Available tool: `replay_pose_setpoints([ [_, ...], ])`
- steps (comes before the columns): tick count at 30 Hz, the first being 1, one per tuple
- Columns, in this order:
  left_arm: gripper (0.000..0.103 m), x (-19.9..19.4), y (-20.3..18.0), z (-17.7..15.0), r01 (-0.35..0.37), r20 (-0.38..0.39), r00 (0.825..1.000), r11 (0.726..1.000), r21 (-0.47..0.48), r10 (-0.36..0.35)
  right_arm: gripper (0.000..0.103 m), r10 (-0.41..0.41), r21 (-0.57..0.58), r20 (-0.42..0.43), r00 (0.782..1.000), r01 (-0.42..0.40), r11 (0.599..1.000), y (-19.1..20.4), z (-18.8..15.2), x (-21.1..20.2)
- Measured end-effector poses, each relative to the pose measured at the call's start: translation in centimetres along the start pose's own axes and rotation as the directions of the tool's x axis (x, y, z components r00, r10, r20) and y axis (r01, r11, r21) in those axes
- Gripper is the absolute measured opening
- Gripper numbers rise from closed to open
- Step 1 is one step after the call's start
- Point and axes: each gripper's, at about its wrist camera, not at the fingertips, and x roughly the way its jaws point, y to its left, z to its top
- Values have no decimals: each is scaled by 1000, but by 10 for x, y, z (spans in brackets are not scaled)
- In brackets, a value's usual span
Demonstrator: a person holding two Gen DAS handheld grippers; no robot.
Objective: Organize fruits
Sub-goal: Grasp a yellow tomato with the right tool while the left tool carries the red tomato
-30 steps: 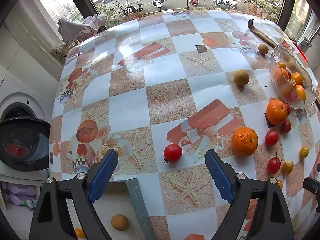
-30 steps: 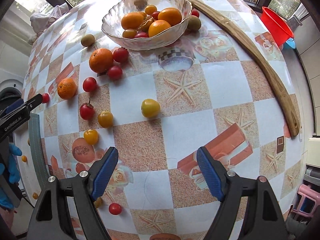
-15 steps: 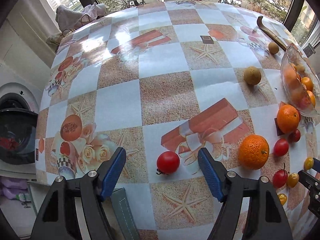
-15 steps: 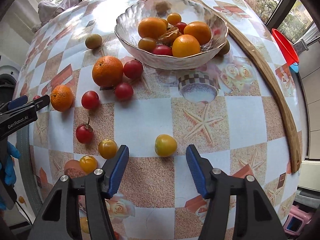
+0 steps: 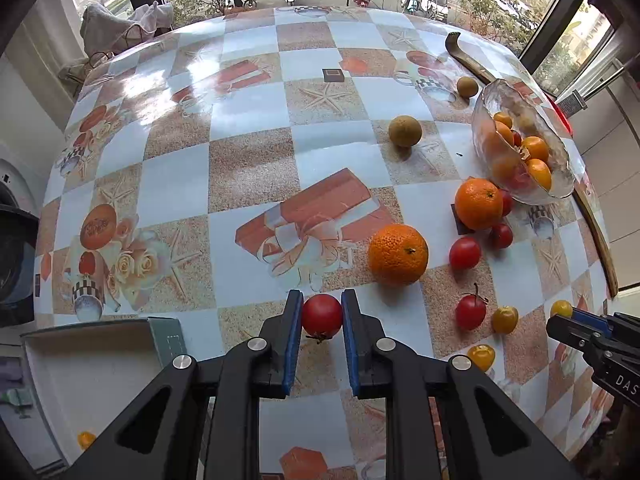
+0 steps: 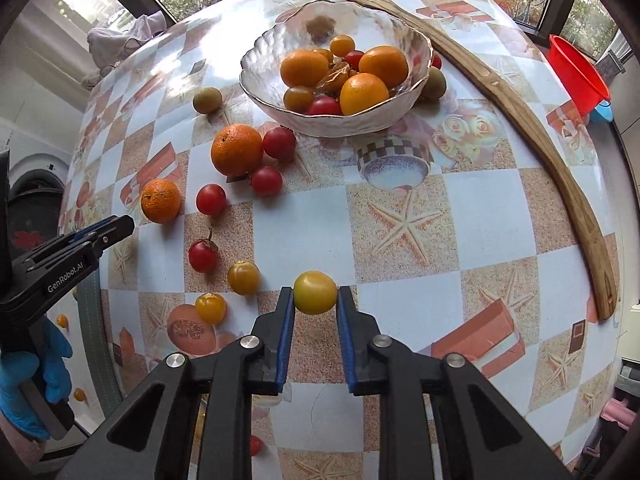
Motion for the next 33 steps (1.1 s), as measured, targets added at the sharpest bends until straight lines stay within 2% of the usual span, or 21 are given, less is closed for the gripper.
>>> replay_pose_setpoints([
  [6, 21, -28, 0, -23, 36, 16, 999, 999, -11, -36, 23, 19, -13, -18, 1000, -19, 1000, 0, -27, -13],
  [15, 21, -70, 8, -64, 61, 43, 997, 996, -65, -58, 23, 29, -50, -51, 998, -32, 998, 24, -51, -28],
  [22, 21, -95, 36, -106, 42, 44, 998, 988, -150, -36, 23, 39, -129, -77, 996, -49, 990, 58, -66, -37],
  [33, 21, -108, 110, -157, -54, 31, 997, 955, -291, 66, 23, 78, -296, -112, 991, -108, 949, 151, -71, -28],
])
